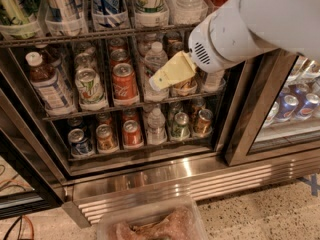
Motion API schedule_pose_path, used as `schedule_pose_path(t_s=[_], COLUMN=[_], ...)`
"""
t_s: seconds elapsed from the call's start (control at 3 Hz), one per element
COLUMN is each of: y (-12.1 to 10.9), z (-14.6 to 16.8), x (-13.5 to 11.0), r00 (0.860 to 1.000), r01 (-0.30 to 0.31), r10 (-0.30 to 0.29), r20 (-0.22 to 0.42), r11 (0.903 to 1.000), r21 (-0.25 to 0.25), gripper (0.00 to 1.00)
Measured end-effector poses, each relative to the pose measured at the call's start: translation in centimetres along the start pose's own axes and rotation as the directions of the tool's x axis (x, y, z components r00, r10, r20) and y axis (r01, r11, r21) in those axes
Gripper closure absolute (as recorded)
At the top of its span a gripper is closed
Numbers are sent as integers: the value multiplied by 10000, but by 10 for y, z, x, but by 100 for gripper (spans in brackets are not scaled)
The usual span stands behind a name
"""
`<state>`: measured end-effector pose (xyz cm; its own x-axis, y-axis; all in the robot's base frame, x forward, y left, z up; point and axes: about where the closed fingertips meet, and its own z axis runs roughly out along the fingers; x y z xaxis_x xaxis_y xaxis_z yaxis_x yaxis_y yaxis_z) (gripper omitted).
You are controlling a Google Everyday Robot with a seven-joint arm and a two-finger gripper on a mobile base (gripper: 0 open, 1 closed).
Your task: Pick 7up can from top shelf of fridge
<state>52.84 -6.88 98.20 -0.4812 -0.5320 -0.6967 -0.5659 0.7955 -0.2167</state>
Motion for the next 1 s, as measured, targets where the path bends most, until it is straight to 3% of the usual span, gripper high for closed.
schedule_pose_path(t_s=[0.33,0.67,1.0], y=[2,30,46], z=[-3,7,8], x=[-3,-30,-72], r00=[9998,9928,9676], r01=[65,501,649], r10=[-65,-450,-449], r20=[166,1106,2484], r11=[10000,9978,9952], r21=[-10,-438,-731], gripper=[0,0,12])
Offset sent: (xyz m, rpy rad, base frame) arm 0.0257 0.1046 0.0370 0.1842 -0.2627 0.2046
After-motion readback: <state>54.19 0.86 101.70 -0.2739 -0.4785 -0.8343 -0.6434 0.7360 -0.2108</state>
